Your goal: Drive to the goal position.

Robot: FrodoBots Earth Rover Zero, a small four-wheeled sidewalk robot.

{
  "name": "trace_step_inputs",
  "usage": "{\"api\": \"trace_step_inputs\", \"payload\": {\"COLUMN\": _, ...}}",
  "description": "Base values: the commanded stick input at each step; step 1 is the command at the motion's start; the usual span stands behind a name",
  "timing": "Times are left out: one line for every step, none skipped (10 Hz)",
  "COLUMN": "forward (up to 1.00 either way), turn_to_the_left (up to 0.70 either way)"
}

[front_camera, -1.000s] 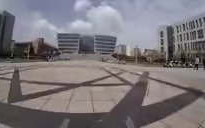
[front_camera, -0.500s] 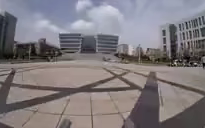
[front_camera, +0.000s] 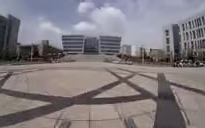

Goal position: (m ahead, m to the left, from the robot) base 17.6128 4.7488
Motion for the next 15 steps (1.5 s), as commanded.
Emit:
{"api": "trace_step_inputs", "payload": {"forward": 1.00, "turn_to_the_left": 0.00}}
{"api": "trace_step_inputs", "payload": {"forward": 1.00, "turn_to_the_left": 0.00}}
{"api": "trace_step_inputs", "payload": {"forward": 1.00, "turn_to_the_left": 0.00}}
{"api": "trace_step_inputs", "payload": {"forward": 1.00, "turn_to_the_left": 0.00}}
{"api": "trace_step_inputs", "payload": {"forward": 1.00, "turn_to_the_left": 0.00}}
{"api": "trace_step_inputs", "payload": {"forward": 1.00, "turn_to_the_left": 0.00}}
{"api": "trace_step_inputs", "payload": {"forward": 1.00, "turn_to_the_left": 0.00}}
{"api": "trace_step_inputs", "payload": {"forward": 1.00, "turn_to_the_left": 0.00}}
{"api": "trace_step_inputs", "payload": {"forward": 1.00, "turn_to_the_left": 0.00}}
{"api": "trace_step_inputs", "payload": {"forward": 1.00, "turn_to_the_left": 0.00}}
{"api": "trace_step_inputs", "payload": {"forward": 1.00, "turn_to_the_left": -0.12}}
{"api": "trace_step_inputs", "payload": {"forward": 1.00, "turn_to_the_left": -0.36}}
{"api": "trace_step_inputs", "payload": {"forward": 1.00, "turn_to_the_left": -0.27}}
{"api": "trace_step_inputs", "payload": {"forward": 1.00, "turn_to_the_left": 0.00}}
{"api": "trace_step_inputs", "payload": {"forward": 1.00, "turn_to_the_left": 0.00}}
